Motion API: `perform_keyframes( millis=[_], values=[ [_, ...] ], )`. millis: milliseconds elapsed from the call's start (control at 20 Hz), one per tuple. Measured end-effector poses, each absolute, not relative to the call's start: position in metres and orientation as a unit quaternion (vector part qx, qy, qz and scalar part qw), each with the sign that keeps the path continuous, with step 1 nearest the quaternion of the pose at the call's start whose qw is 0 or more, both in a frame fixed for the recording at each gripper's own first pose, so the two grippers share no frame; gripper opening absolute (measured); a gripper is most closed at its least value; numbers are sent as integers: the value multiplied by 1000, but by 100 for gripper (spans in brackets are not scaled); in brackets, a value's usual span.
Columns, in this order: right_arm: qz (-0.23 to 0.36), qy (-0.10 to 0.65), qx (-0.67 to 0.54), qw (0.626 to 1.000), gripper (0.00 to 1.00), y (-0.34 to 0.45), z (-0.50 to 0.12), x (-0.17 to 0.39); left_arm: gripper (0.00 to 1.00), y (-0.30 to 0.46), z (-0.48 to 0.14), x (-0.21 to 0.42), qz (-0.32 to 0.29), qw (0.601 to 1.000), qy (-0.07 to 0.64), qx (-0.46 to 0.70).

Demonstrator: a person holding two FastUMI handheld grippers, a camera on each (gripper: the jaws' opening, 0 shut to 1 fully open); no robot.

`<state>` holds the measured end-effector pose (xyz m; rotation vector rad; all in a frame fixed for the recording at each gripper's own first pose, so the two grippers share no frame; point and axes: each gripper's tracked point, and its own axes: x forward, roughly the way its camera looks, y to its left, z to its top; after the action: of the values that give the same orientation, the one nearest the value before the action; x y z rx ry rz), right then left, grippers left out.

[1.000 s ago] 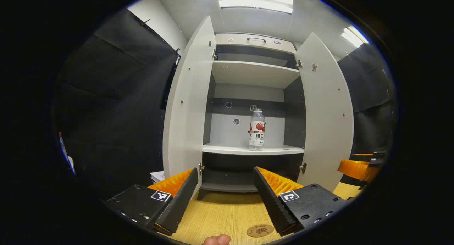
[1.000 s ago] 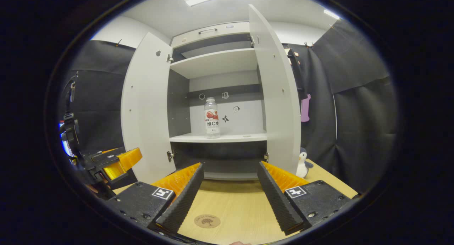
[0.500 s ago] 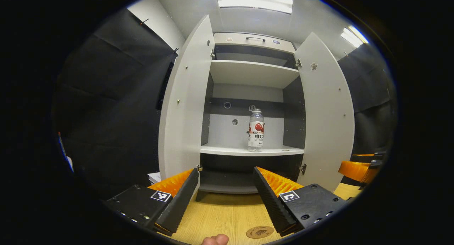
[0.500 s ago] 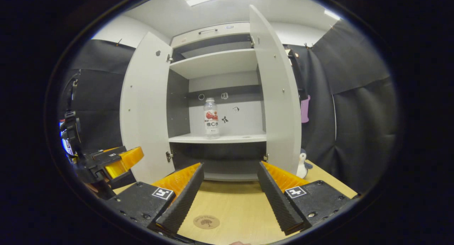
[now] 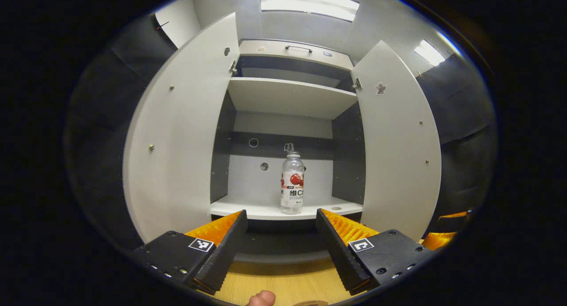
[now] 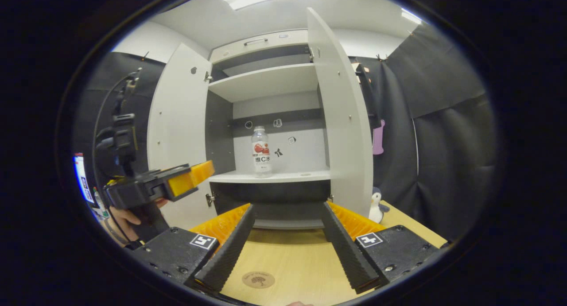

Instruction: Grasp the bottle in the cabinet with the left hand and place it on the coaster, then close the right door with the right hand and the left door with the left hand.

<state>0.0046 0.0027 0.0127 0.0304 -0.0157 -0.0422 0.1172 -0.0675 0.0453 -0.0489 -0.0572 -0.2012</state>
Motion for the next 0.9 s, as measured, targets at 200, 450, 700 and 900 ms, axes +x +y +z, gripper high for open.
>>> perform_keyframes(
  millis=[200,450,700,900],
  values=[
    [-35,-7,10,999,96,-5,17,0,95,-95,57,172,-119,992,-35,-30],
    [-59,-11,19,998,99,-20,15,-11,99,-110,50,244,-111,994,-17,-13],
    [-84,-1,32,996,99,-36,5,-14,95,-116,50,301,-98,995,-9,3],
    [-97,-3,36,995,99,-46,4,-11,95,-116,46,331,-86,996,0,10]
  ],
)
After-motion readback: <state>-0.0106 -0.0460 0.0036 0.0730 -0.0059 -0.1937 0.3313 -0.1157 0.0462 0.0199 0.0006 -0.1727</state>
